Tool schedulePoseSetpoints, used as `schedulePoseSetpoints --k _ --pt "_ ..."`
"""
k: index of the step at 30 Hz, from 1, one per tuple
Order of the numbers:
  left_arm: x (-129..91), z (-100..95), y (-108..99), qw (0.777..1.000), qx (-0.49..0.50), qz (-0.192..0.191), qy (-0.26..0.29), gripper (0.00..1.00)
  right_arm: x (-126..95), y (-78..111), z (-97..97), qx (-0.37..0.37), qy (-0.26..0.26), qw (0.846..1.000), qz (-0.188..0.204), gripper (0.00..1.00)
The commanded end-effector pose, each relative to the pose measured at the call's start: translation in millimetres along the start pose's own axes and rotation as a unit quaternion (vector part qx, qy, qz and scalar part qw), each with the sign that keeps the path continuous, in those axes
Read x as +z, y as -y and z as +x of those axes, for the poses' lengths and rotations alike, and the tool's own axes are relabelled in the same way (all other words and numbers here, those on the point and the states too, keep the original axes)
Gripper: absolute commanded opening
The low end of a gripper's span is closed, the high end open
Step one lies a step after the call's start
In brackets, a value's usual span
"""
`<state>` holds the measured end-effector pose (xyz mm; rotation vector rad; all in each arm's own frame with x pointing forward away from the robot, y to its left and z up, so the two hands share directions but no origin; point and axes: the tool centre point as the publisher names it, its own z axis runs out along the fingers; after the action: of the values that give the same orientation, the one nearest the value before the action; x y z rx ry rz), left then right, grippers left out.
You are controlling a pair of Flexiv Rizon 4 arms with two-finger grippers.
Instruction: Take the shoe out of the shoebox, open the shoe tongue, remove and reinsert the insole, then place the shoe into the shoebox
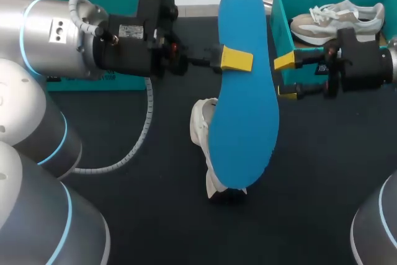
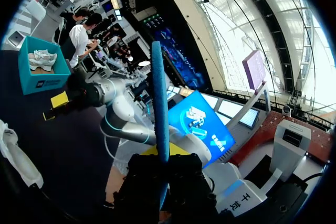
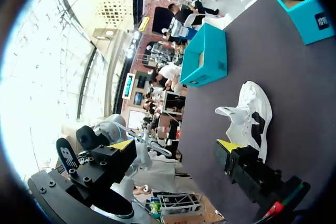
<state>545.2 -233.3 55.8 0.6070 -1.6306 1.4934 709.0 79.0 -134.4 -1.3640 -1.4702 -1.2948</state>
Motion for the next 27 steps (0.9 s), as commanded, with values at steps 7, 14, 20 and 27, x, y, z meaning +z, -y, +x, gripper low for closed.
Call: schedulePoseSetpoints --k 7,14,20,27 --pt "3 3.0 -4 1.0 0.0 0.004 0.001 0.0 -4 -8.5 20.9 0.009 -0.046 0.999 -0.007 1.0" --pt "3 3.0 -4 1.0 0.0 0.004 0.001 0.0 -6 -9.5 23.6 0.021 -0.033 0.999 0.004 1.0" --pt "3 3.0 -4 1.0 0.0 0.004 0.001 0.0 -6 -9.5 23.6 0.021 -0.033 0.999 0.004 1.0" --pt "3 3.0 -4 1.0 0.0 0.004 0.001 0.0 -2 -10.9 36.1 0.013 -0.036 0.999 0.009 1.0"
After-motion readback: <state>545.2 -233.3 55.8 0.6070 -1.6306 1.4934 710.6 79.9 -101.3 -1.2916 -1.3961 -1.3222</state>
